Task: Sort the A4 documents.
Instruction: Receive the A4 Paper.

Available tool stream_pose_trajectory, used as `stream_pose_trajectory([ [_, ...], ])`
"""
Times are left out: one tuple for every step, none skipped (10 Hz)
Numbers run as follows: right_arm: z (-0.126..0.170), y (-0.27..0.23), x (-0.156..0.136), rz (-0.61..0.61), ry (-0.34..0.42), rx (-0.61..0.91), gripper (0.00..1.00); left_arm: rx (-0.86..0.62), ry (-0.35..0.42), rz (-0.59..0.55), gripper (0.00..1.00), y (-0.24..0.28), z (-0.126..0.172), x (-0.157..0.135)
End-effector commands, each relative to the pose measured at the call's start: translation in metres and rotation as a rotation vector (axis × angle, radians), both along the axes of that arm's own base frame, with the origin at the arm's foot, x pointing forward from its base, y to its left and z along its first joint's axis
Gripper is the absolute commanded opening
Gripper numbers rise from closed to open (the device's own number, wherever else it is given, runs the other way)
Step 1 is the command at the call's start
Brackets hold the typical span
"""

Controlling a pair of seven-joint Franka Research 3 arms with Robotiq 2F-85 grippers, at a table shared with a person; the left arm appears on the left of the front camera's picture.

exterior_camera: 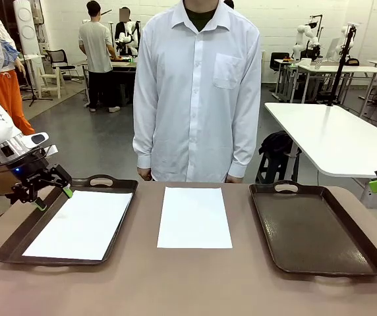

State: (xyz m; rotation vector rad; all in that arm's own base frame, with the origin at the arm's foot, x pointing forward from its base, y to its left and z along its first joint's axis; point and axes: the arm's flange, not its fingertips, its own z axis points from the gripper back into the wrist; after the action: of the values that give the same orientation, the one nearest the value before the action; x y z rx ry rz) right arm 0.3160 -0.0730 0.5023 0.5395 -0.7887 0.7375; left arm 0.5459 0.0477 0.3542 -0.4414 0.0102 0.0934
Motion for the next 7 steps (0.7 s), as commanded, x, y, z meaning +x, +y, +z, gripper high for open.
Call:
stream_pose_trajectory([
  [-0.001, 0.000, 0.003, 0.014, -0.015, 0.017, 1.00, 0.107, -0.078, -0.076, 1.00, -0.038, 0.022, 0.008],
  [-0.001, 0.000, 0.003, 0.014, -0.015, 0.017, 1.00, 0.166, -0.182, -0.193, 1.00, -0.070, 0.055, 0.010],
  [-0.001, 0.000, 0.003, 0.014, -0.015, 0.017, 1.00, 0.174, -0.271, -0.298, 1.00, -0.093, 0.084, 0.008],
  [-0.001, 0.000, 0.003, 0.014, -0.015, 0.017, 1.00, 0.180, -0.372, -0.394, 1.00, -0.113, 0.108, -0.003],
  [-0.001, 0.000, 0.003, 0.014, -0.015, 0.017, 1.00, 0.149, -0.445, -0.485, 1.00, -0.126, 0.124, -0.019],
  [-0.001, 0.000, 0.003, 0.014, -0.015, 0.017, 1.00, 0.086, -0.511, -0.606, 1.00, -0.126, 0.135, -0.038],
  [-0.001, 0.000, 0.003, 0.014, -0.015, 0.017, 1.00, -0.045, -0.528, -0.633, 1.00, -0.104, 0.140, -0.044],
])
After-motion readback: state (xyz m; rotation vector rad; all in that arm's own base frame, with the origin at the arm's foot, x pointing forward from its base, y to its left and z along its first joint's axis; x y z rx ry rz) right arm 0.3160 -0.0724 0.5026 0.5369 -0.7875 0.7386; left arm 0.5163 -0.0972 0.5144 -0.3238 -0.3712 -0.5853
